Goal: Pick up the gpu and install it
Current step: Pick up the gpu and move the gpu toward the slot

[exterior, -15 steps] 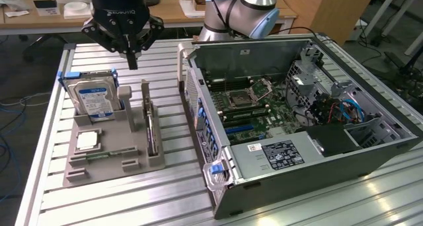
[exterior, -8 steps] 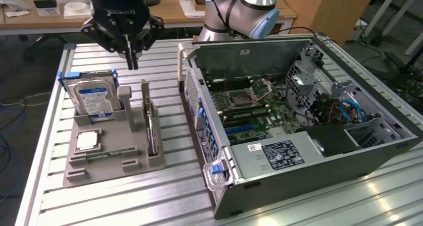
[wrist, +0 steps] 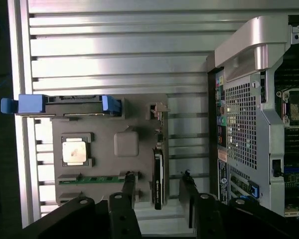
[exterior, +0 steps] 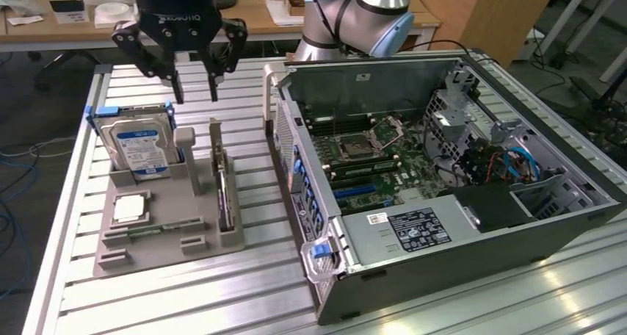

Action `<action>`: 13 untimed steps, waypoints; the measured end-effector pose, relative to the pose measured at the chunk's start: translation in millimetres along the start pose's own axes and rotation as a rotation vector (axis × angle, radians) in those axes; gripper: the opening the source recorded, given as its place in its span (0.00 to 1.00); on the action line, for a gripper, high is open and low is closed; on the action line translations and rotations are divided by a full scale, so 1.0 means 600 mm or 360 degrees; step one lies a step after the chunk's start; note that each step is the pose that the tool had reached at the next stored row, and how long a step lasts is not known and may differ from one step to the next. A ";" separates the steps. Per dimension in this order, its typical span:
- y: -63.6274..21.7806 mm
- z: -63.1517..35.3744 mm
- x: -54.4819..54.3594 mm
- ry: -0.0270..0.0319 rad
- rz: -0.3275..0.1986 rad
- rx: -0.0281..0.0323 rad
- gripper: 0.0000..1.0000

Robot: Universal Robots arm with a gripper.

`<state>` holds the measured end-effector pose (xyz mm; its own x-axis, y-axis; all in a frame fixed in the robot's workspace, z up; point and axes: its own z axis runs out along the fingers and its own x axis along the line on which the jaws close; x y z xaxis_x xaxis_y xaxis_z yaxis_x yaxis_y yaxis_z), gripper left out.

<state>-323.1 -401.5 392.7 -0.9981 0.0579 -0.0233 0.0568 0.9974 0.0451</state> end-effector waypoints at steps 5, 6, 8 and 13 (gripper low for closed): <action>0.000 0.006 0.000 0.00044 -0.0043 -0.00004 0.59; -0.001 0.008 0.000 0.00074 -0.0053 -0.00004 0.59; -0.005 0.012 0.000 0.00111 -0.0060 -0.00004 0.59; -0.026 0.024 -0.001 0.00118 -0.0064 -0.00008 0.59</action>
<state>-323.1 -416.5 377.6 -0.9997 0.0175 -0.0177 0.0166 0.9989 0.0448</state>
